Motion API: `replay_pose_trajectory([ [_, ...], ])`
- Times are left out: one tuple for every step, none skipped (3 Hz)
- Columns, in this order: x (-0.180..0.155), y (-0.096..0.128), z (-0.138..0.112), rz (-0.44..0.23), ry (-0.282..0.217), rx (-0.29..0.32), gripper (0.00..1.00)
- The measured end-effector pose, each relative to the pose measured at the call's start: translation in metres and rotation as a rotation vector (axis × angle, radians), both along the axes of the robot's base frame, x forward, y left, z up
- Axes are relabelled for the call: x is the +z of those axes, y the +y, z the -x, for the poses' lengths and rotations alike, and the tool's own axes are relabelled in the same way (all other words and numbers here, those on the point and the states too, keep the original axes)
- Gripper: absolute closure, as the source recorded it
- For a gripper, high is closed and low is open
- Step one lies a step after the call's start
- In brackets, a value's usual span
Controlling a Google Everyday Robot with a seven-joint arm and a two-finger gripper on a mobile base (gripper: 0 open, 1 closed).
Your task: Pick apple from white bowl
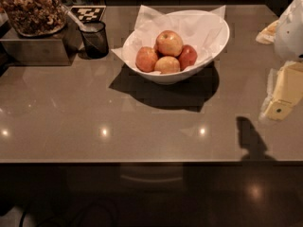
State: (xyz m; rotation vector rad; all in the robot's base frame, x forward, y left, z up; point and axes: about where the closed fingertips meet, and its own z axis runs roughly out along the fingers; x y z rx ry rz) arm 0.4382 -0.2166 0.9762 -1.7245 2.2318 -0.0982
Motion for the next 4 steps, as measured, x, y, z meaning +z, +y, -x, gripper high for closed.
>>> replay_pose_trajectory([
  [0.002,0.001,-0.001,-0.004,-0.008,-0.001,0.0],
  [0.019,0.004,-0.018,-0.107,-0.081,-0.027,0.0],
  [0.043,0.003,-0.055,-0.313,-0.143,-0.076,0.0],
  [0.074,0.016,-0.094,-0.506,-0.175,-0.084,0.0],
])
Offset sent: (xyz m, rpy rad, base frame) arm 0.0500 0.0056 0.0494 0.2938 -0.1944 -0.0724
